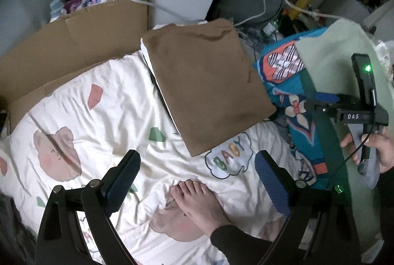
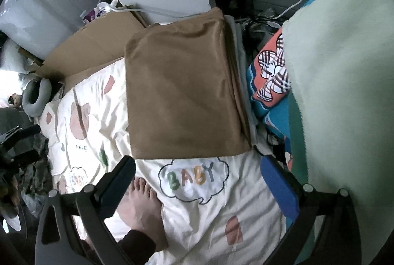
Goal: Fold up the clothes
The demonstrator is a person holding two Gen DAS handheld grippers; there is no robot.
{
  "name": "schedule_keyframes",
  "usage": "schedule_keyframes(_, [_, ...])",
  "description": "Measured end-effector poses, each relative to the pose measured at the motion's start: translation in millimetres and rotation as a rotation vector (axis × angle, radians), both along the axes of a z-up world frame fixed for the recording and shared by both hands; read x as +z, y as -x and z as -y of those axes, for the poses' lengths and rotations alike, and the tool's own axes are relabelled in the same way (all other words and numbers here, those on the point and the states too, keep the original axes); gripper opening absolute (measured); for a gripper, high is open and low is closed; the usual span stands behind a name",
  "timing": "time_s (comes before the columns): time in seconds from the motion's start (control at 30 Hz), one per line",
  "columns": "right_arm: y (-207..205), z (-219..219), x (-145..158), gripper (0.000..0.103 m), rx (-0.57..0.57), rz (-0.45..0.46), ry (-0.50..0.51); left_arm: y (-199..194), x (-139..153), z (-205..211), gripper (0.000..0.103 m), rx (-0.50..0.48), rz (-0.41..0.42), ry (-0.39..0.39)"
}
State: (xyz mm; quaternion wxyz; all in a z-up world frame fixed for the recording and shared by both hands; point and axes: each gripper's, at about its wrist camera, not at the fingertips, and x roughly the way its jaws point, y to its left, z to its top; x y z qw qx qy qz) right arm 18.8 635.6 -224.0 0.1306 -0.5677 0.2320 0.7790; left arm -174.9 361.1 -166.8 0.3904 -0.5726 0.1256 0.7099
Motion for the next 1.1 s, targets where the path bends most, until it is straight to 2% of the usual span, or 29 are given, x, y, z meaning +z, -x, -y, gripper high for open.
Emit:
schedule_keyframes(0.23, [-6.6,11.4,42.7,0.102,0.013,-0.024,-0.020,-8.8,51.0,30.2,0.094,0.066,-0.093,-0.041])
schedule_keyframes(0.5, [-12.5,32.7,92.9,0.102,0.018,-0.077,-0.021,-18.6,95.5,76.8,0.094,0.154,-0.120,-0.067])
schedule_keyframes(0.73, [-17.9,53.8,134.1,0.102,0.043,-0.112,-0.012,-31.8,145.4,129.0,0.094,0.235,-0.167,-0.085])
schedule_keyframes(0.9, [-15.8,73.8,174.1,0.102,0.074,-0.155,0.009,-49.0,181.1,168.3,0.094,0.266,-0.197,-0.046])
schedule_keyframes(1.1, [-10.6,104.3,228.0,0.102,0.127,-0.212,0.014,-69.4,225.8,226.7,0.094,0.336,-0.239,-0.062])
